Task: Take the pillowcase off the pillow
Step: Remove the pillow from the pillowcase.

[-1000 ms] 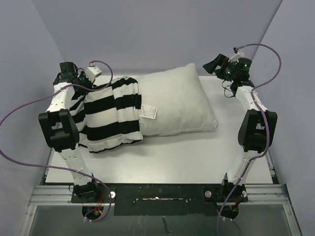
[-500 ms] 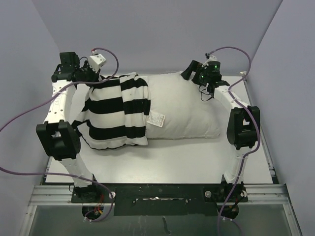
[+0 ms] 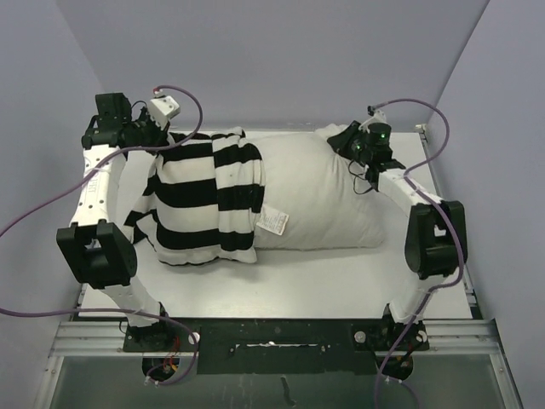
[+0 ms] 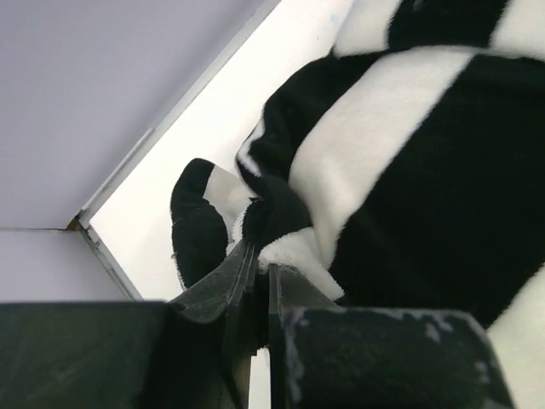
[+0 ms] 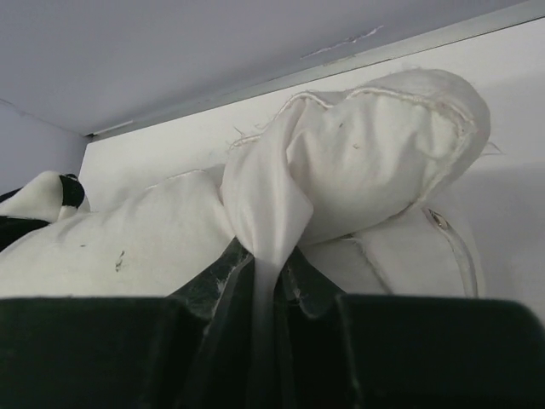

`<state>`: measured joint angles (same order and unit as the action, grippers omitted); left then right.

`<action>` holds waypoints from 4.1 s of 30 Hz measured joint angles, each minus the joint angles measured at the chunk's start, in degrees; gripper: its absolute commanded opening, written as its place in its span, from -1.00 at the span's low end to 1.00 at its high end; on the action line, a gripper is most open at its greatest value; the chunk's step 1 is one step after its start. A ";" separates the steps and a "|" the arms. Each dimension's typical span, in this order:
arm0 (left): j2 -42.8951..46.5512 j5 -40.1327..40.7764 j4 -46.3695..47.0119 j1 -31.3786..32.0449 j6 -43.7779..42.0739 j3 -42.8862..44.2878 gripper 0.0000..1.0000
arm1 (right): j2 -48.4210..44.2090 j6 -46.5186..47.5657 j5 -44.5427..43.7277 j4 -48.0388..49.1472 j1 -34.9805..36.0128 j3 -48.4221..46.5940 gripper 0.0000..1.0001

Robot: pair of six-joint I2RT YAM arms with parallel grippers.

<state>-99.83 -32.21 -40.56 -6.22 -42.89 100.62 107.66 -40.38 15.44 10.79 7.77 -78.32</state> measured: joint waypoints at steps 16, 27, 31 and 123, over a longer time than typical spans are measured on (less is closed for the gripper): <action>4.87 -7.72 0.81 -9.07 -6.91 -11.10 -1.00 | -43.45 1.99 -9.25 4.22 -10.40 38.84 -1.00; 4.87 -15.98 -3.63 -21.99 -11.76 -11.72 -1.00 | -50.71 -0.07 -2.58 0.52 -16.57 41.44 -1.00; 4.83 -16.28 -4.74 -25.24 -13.00 -11.72 -1.00 | -53.02 -0.90 -0.04 -1.70 -20.52 42.51 -1.00; 0.11 1.25 8.61 -5.44 -2.86 -30.03 -1.00 | -55.39 6.49 -4.74 -30.75 -2.71 36.92 0.96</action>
<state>-99.72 -30.96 -31.94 -11.66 -45.76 70.59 52.27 -33.89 10.70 -19.97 5.06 -41.41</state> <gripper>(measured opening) 0.040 0.977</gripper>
